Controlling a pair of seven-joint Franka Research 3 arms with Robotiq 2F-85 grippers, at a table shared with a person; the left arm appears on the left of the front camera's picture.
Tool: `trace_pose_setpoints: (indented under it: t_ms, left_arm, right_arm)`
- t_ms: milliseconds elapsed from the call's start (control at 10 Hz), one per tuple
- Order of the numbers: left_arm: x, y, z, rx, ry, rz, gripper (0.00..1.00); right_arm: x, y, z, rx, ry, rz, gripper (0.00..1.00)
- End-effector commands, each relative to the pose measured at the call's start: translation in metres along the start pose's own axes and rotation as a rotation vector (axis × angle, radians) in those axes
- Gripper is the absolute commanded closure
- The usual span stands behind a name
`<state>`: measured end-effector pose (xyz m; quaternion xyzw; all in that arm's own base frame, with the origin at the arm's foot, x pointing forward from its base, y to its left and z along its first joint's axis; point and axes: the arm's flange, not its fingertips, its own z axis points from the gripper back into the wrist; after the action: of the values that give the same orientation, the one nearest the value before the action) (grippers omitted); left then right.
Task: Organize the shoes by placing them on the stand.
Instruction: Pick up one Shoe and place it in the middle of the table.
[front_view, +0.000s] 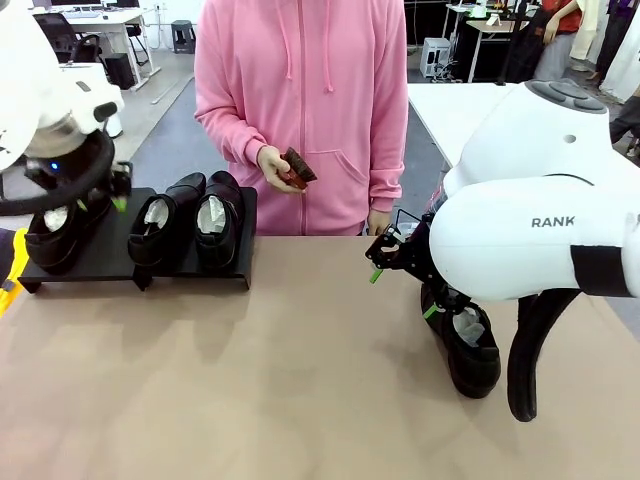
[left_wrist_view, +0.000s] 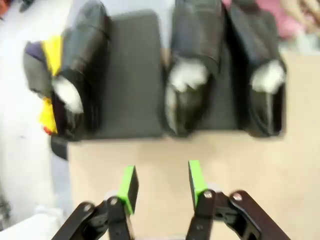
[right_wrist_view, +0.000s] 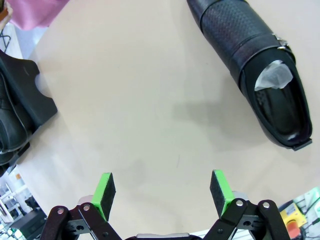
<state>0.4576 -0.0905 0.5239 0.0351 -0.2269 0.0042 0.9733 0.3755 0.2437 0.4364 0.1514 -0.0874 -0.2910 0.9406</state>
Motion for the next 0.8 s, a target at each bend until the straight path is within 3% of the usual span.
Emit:
trace_pose_setpoints:
  t_ms: [0,200,400,600,700]
  left_arm:
    - [-0.031,-0.015,0.021,-0.113,0.13,-0.05,0.46]
    - [-0.058,-0.028,0.029,-0.175,0.252,-0.174,0.46]
    - [-0.075,-0.026,0.032,-0.272,0.31,-0.2,0.46]
    - [-0.066,-0.013,0.022,-0.222,0.264,0.01,0.46]
    - [-0.074,-0.034,0.032,-0.236,0.305,-0.164,0.46]
  right_arm:
    - [0.003,0.002,0.001,0.017,0.012,0.015,0.0]
    - [0.003,0.002,0.001,0.017,0.012,0.015,0.0]
    - [0.003,0.002,0.001,0.017,0.012,0.015,0.0]
    - [0.003,0.002,0.001,0.017,0.012,0.015,0.0]
    - [0.0,0.0,0.0,0.0,0.0,0.0,0.0]
